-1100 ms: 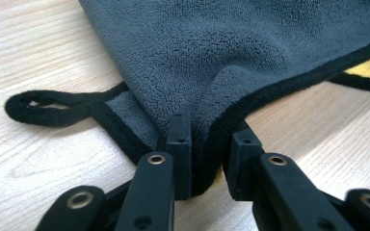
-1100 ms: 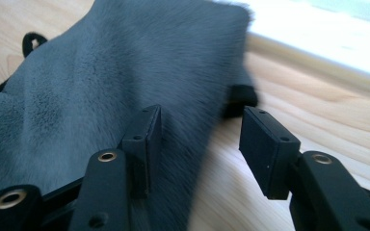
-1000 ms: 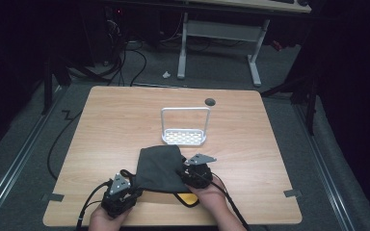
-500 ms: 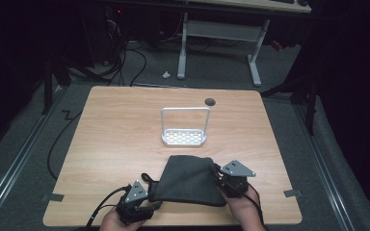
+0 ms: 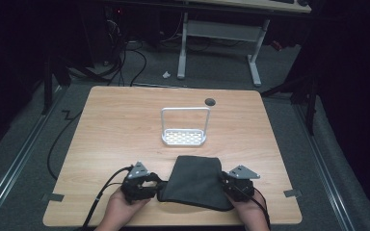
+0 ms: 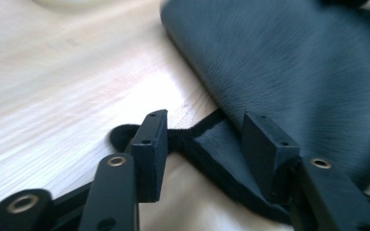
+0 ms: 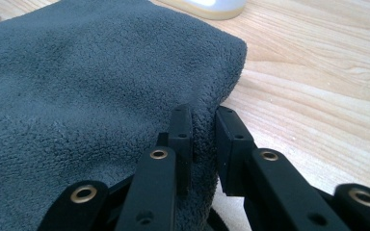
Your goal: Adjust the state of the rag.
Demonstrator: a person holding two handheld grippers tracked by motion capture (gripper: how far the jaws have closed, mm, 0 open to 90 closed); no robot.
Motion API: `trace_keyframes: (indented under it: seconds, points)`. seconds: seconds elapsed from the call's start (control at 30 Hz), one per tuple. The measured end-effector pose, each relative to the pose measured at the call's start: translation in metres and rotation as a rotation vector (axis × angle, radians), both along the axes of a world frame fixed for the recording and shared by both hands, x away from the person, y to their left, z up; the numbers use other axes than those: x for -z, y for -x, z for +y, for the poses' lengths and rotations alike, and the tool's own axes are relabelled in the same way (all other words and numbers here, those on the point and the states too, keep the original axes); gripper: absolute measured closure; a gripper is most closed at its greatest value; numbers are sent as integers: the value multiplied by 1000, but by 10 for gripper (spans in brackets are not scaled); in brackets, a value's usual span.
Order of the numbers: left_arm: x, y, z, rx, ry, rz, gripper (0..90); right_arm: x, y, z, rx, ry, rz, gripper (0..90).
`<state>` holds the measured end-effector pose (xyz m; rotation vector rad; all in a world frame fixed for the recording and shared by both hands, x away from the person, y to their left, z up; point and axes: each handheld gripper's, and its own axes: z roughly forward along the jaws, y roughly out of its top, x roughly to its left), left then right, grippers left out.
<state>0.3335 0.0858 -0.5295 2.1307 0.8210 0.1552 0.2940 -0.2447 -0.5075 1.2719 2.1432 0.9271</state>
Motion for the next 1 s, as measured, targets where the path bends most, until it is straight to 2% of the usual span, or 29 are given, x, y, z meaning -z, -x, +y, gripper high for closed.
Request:
trace_keyframes:
  seconds: [0.1, 0.2, 0.23, 0.27, 0.33, 0.37, 0.4, 0.43, 0.5, 0.57, 0.6, 0.63, 0.67, 0.7, 0.77, 0.8, 0.83, 0.87, 0.9, 0.93, 1.0]
  points:
    - [1, 1, -8, 34, -1, -18, 507, 0, 0, -1, 7, -5, -1, 788]
    - [1, 6, -12, 54, -17, -26, 792, 1, -1, 0, 12, 2, -1, 792]
    - [0, 7, -10, 53, -6, 1, 835, 1, -1, 0, 8, 5, -2, 794]
    - [0, 7, -10, 53, -6, 1, 852, 0, -1, 1, 10, 5, -4, 797]
    - [-2, 8, 3, 3, -6, -21, 866, -1, 0, 2, 10, 12, -19, 806]
    - [-2, 8, 3, 3, -6, -21, 868, -1, 0, 2, 10, 12, -19, 806]
    - [-4, 7, 12, -25, 6, -29, 868, -3, 1, 2, 15, 13, -30, 807]
    - [-11, 4, 32, -95, 59, -36, 868, -7, 0, 1, 21, 7, -54, 810]
    - [-23, 4, 53, -168, 110, -77, 868, -10, -1, -1, 39, 2, -75, 816]
    - [-38, 5, 72, -230, 173, -136, 869, -15, -4, -3, 54, -16, -100, 820]
    - [-46, 8, 80, -258, 194, -168, 869, -20, -5, -4, 60, -29, -117, 820]
    - [-46, 8, 80, -258, 194, -168, 869, -20, -5, -4, 60, -29, -117, 820]
    - [-57, 15, 90, -290, 214, -221, 869, -29, -7, -4, 66, -72, -156, 819]
    - [-57, 18, 92, -291, 204, -222, 868, -33, -7, -2, 62, -84, -169, 819]
    - [-45, 24, 95, -290, 142, -175, 867, -34, -7, 5, 41, -75, -170, 818]
    - [-45, 24, 95, -290, 142, -175, 865, -34, -7, 5, 41, -75, -170, 818]
    - [-26, 27, 99, -290, 93, -92, 863, -24, -7, 13, 5, -41, -131, 807]
    - [-17, 29, 102, -292, 86, -54, 862, -21, -7, 15, -2, -28, -115, 803]
    - [-17, 29, 102, -292, 86, -54, 860, -21, -7, 15, -2, -28, -115, 803]
    - [-6, 32, 102, -281, 68, 10, 859, -14, -8, 16, -10, -9, -82, 799]
    - [-2, 38, 96, -249, 35, 36, 855, -13, -7, 11, 4, -11, -75, 791]
